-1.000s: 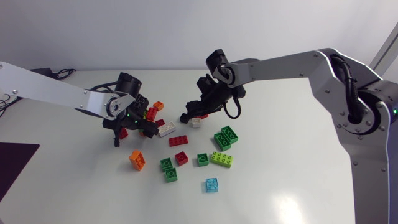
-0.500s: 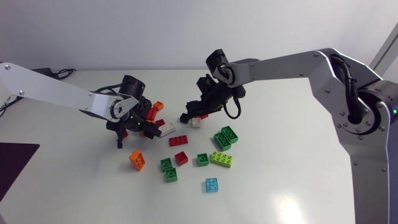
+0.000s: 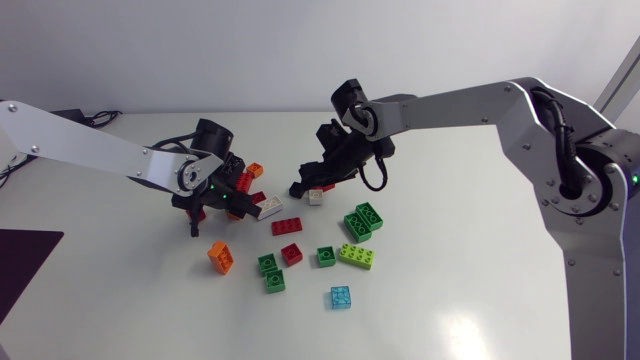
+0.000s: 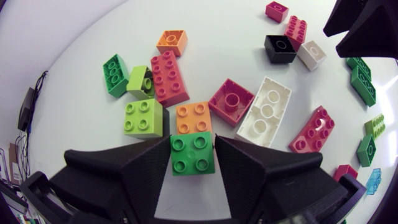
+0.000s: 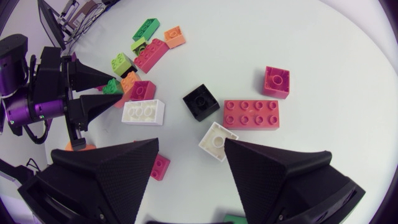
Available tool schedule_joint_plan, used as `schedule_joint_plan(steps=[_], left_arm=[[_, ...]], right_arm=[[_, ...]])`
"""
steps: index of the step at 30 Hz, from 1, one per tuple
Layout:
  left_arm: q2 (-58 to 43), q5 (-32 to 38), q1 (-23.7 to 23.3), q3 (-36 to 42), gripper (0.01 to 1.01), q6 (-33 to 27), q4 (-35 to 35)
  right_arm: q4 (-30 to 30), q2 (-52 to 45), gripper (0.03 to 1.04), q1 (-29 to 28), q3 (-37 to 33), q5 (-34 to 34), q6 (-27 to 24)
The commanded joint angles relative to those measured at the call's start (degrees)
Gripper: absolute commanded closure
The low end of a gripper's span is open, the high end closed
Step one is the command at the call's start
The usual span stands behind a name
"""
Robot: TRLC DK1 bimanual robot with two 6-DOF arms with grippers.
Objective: Disassemble duplo
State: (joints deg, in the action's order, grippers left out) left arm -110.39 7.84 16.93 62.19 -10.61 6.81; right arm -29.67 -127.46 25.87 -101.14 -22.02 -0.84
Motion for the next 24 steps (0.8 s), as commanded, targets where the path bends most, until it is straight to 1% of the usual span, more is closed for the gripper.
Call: schedule_joint_plan(steps=[1,3,4,5,7,8,11,14,16,17,20,22,24], left_arm=[[0.00,-2.03,-0.49,-0.49,0.626,1.12,-0.04],[0.44,-2.91,-0.67,-1.02,0.626,1.12,-0.66],[0.79,-3.00,-0.67,-1.73,0.643,1.03,-1.89],[1.05,-3.09,-0.49,-2.25,0.698,0.94,-3.03],[1.40,-3.09,-0.40,-2.43,0.779,0.42,-3.47],[1.67,-3.09,-0.49,-2.52,0.793,0.42,-3.47],[2.37,-3.09,-1.02,-2.60,0.797,0.59,-3.56],[3.87,-4.06,-1.72,-3.57,0.833,1.03,-5.31],[5.01,-4.14,-1.64,-4.36,0.833,0.77,-6.63],[5.71,-4.14,-1.64,-4.71,0.833,0.59,-6.98],[7.64,-4.14,-1.90,-5.86,0.831,0.59,-8.92],[9.14,-4.32,-2.07,-6.82,0.830,0.68,-10.68],[10.90,-5.73,-2.25,-8.40,0.830,0.77,-13.22]], right_arm=[[-0.92,-1.04,0.30,-0.03,-0.55,0.31,0.40],[-0.83,-1.21,0.30,-0.03,-0.55,0.31,0.40],[-0.83,-1.30,0.30,-0.03,-0.55,0.31,0.31],[-0.83,-1.39,0.30,0.06,-0.55,0.31,0.40],[-0.83,-1.48,0.30,0.06,-0.63,0.31,0.31],[-0.83,-1.48,0.30,-0.03,-0.63,0.31,0.31],[-0.74,-1.65,0.29,0.06,-0.72,0.31,0.23],[-0.83,-1.65,0.28,0.24,-0.72,0.31,0.14],[-0.83,-1.56,0.28,0.24,-0.63,0.22,-0.21],[-0.74,-1.39,0.26,0.24,-0.46,-0.30,-0.56],[1.02,-0.07,0.20,0.32,0.68,-5.40,-1.27],[3.83,1.69,0.15,0.24,2.62,-11.99,-1.27],[6.20,3.53,0.14,0.24,4.64,-15.77,-1.36]])
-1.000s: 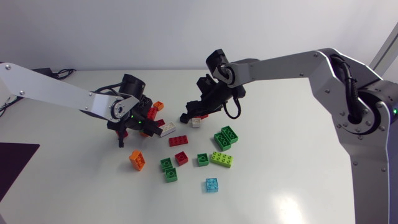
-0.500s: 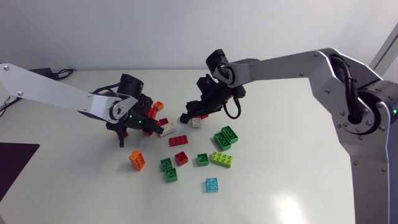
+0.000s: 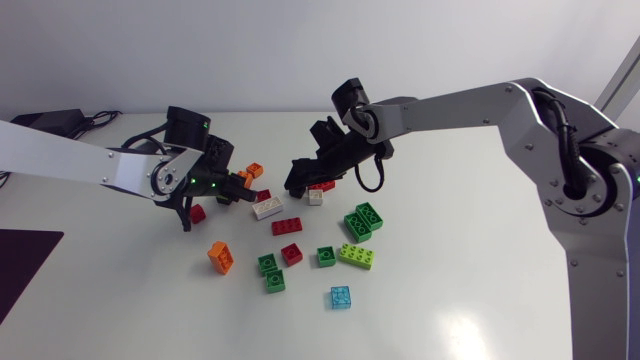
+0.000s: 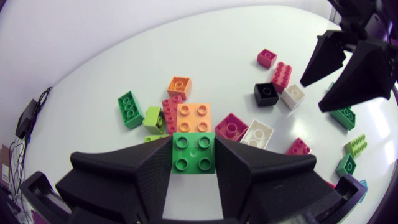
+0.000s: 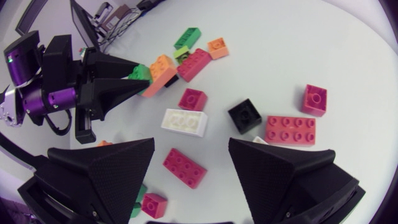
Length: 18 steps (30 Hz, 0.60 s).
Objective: Disassemble duplo
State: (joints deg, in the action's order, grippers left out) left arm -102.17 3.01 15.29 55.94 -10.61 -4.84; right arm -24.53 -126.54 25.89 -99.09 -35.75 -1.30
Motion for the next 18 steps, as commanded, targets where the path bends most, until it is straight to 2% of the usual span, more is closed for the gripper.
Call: schedule_joint_plan(steps=[1,8,12,18], left_arm=[[3.64,-1.42,-0.79,-2.94,0.830,0.94,-2.81],[8.48,-7.31,-0.26,-6.90,0.830,0.33,-8.61],[9.36,-9.86,2.38,-8.22,0.830,-2.48,-9.31],[11.99,-11.71,6.42,-11.47,0.830,-6.79,-12.21]], right_arm=[[1.95,3.58,0.14,0.30,3.46,-2.92,-1.07],[3.00,4.72,0.12,-0.14,4.61,-10.04,-1.16],[3.18,5.34,0.13,-0.66,4.96,-15.58,-1.25],[3.97,5.95,0.13,-0.84,5.57,-16.81,-1.25]])
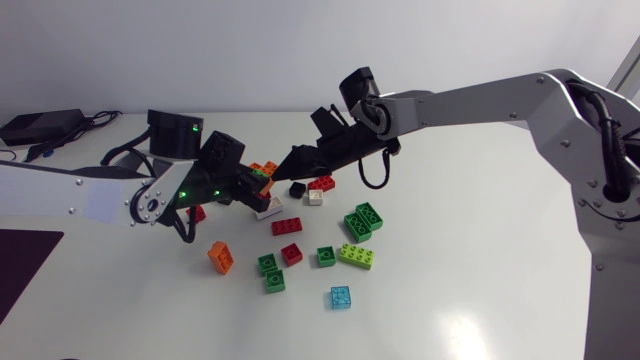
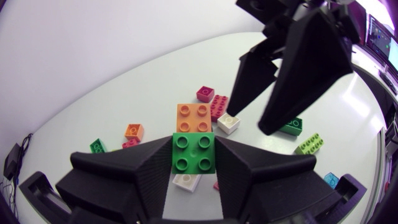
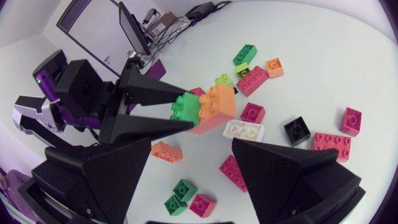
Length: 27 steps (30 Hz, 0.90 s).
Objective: Disassemble duplo
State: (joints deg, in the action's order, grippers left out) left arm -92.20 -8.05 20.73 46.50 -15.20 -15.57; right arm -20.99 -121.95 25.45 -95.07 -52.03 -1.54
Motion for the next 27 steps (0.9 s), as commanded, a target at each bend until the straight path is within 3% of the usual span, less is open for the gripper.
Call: schedule_joint_plan(steps=[1,4,7,14,19,24,27], left_arm=[[2.64,-0.65,1.42,-2.64,0.830,-2.82,-2.18],[3.61,-0.65,2.21,-3.52,0.830,-3.26,-3.41],[3.70,-0.65,2.12,-3.61,0.830,-3.26,-3.41],[5.72,-1.88,2.21,-4.66,0.831,-3.26,-4.03],[5.98,-3.37,2.38,-4.93,0.831,-3.26,-3.94],[5.89,-3.46,2.74,-4.93,0.831,-3.34,-3.85],[5.89,-3.46,2.74,-4.93,0.831,-3.52,-3.94]], right_arm=[[0.34,1.36,0.13,-0.49,1.55,-0.53,-1.01],[0.43,1.28,0.15,-0.49,1.55,-0.53,-1.01],[1.13,1.45,0.25,-0.40,2.08,-0.53,-1.01],[3.50,2.42,0.60,-0.49,3.57,-0.88,-0.83],[4.91,3.47,0.61,-0.49,4.54,-1.49,-0.83],[4.91,3.83,0.52,-0.58,4.80,-1.49,-0.74],[5.00,4.00,0.51,-0.58,4.89,-1.41,-0.83]])
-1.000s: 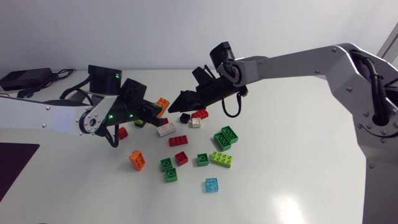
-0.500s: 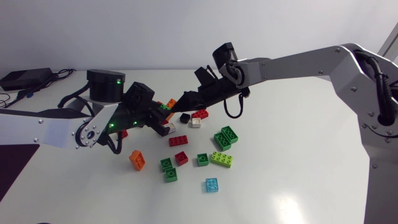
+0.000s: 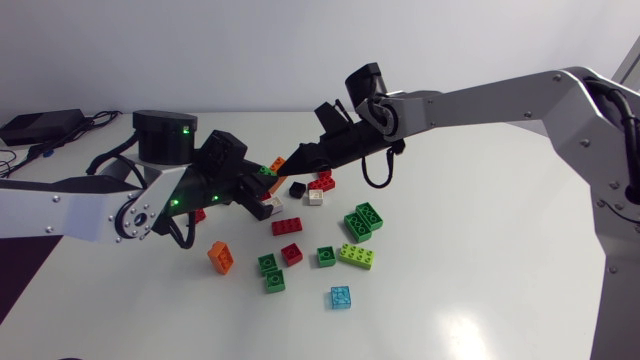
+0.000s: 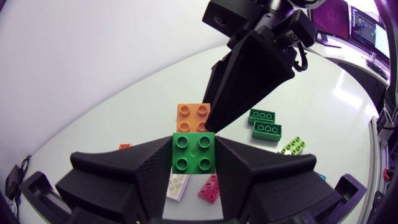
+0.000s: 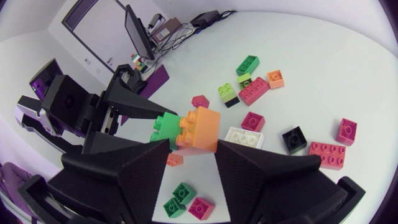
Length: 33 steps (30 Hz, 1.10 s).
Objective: Disassemble duplo
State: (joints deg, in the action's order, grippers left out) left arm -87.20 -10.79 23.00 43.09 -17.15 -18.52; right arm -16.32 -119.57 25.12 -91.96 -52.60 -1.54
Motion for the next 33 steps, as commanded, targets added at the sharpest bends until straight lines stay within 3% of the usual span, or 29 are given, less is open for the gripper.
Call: schedule_joint_plan(steps=[1,8,10,13,19,22,33], left_arm=[[0.89,-0.64,0.46,-1.52,0.831,-1.57,-0.99],[0.80,-0.73,1.60,-1.78,0.831,-2.28,-0.90],[0.98,-0.82,2.04,-2.05,0.831,-2.63,-0.90],[1.59,-1.08,2.48,-2.49,0.833,-2.89,-0.90],[2.30,-1.17,2.92,-2.84,0.833,-3.33,-0.90],[3.26,-1.43,2.84,-3.28,0.833,-3.33,-1.16],[6.34,-1.52,2.31,-4.77,0.833,-3.16,-2.75]], right_arm=[[0.58,1.71,0.51,-0.25,1.96,-0.84,-0.92],[1.11,2.06,0.53,-0.16,2.40,-0.84,-0.92],[2.69,2.32,0.64,-0.25,3.11,-1.10,-0.92],[6.03,3.38,0.71,-0.43,5.13,-1.54,-0.83],[8.49,4.52,0.71,-0.25,6.53,-1.01,-0.74],[8.14,3.90,0.77,0.19,6.01,0.74,-0.74],[5.86,2.15,0.77,0.01,3.98,5.93,-0.74]])
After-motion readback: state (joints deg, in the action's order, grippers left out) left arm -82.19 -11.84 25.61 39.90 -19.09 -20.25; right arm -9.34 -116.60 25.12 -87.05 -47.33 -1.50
